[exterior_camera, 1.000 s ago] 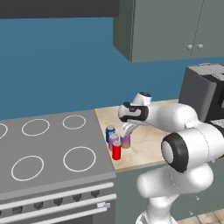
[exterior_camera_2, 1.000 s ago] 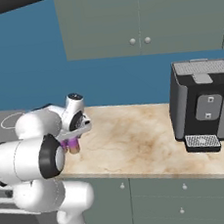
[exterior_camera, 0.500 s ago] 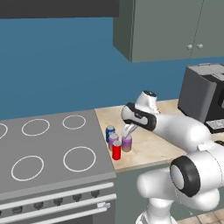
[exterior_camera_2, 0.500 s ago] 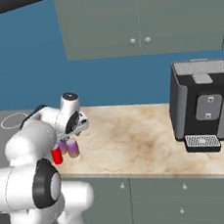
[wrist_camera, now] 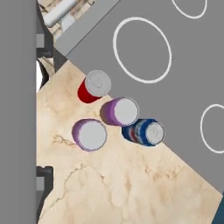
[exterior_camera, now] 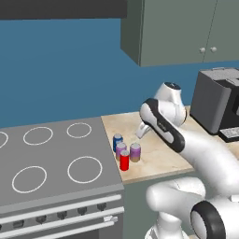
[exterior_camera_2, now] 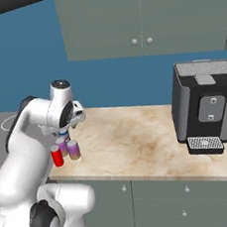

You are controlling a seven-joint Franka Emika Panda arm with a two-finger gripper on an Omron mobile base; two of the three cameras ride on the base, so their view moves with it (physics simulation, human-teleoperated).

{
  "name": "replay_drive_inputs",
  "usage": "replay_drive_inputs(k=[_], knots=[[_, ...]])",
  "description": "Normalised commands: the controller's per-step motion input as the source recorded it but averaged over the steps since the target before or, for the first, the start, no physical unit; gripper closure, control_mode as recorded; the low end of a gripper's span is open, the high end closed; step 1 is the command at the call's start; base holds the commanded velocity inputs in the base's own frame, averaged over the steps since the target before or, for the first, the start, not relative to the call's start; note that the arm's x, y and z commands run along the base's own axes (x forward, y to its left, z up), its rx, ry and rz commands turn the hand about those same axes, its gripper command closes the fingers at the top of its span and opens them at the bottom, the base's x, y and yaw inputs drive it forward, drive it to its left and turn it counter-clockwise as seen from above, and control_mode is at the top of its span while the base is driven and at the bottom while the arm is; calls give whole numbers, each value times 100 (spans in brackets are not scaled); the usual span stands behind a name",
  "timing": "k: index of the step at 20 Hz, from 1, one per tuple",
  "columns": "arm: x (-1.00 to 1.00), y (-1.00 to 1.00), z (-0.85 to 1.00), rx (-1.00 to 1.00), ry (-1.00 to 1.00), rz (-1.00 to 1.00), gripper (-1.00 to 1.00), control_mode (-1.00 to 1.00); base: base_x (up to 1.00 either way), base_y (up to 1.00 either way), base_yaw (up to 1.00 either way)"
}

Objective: Four empty soda cans are scattered around the kitchen. Gather all the cans and cluster them next to the stove for recycling.

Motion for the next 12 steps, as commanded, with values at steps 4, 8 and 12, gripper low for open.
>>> replay_drive_inputs(k=[4, 8, 12], knots=[[-88, -50, 38, 2, 0, -26, -100, -100, 0, 0, 0], [-59, -81, 42, 17, 0, -28, -100, -100, 0, 0, 0], [-60, -92, 46, 16, 0, -28, -100, -100, 0, 0, 0]])
